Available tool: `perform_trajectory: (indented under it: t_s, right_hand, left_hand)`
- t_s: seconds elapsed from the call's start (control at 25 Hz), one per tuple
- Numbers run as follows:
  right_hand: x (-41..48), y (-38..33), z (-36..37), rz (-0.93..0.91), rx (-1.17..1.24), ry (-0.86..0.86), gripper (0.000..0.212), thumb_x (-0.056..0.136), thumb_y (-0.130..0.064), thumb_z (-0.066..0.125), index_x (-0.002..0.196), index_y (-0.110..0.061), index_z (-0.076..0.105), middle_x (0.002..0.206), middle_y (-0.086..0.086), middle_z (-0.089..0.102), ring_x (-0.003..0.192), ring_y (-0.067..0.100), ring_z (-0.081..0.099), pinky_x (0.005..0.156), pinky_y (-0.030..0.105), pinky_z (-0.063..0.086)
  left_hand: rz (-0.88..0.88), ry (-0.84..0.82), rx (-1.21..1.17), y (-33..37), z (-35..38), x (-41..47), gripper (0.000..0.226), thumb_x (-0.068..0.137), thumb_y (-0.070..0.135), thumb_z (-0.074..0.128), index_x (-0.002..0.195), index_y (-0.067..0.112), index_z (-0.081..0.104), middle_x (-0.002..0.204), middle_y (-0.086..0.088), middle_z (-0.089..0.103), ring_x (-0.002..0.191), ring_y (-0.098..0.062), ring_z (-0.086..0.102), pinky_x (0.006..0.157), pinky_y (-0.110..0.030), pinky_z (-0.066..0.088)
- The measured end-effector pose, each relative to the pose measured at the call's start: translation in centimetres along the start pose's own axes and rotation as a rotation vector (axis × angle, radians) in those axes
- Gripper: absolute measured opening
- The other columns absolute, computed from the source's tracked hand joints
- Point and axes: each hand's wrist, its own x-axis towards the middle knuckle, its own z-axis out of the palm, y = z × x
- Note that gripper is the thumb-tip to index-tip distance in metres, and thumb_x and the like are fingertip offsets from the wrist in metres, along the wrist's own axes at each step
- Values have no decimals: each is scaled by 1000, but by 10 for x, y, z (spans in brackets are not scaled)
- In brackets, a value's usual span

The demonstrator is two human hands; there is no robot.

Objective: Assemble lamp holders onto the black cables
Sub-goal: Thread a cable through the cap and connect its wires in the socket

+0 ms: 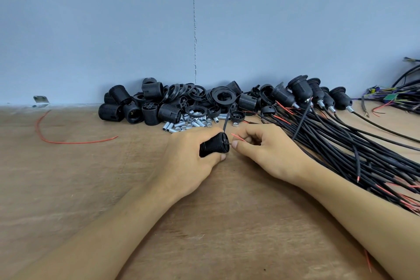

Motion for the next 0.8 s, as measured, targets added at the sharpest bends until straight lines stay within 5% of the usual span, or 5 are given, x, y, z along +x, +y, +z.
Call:
perform_trajectory:
  t_s: [0.4, 0.8]
  right_hand:
    - [-2, -2, 4, -70, -80, 23, 12, 90, -15, 68, 79, -16, 66, 70, -6, 55, 65, 5, 45, 62, 22, 37]
    - [-1, -3, 5, -55, -44, 9, 22, 91, -20, 69, 70, -22, 62, 65, -11, 52, 63, 4, 44, 62, 25, 36]
  left_hand:
    - [52, -18, 6, 0, 0, -2, 18, 78, 26, 76, 93, 35, 69, 79, 15, 64, 80, -11, 62, 68, -36, 56]
    - [16, -59, -46, -1, 0, -2, 22, 79, 27, 74, 98, 37, 70, 81, 12, 68, 82, -12, 65, 74, -41, 58]
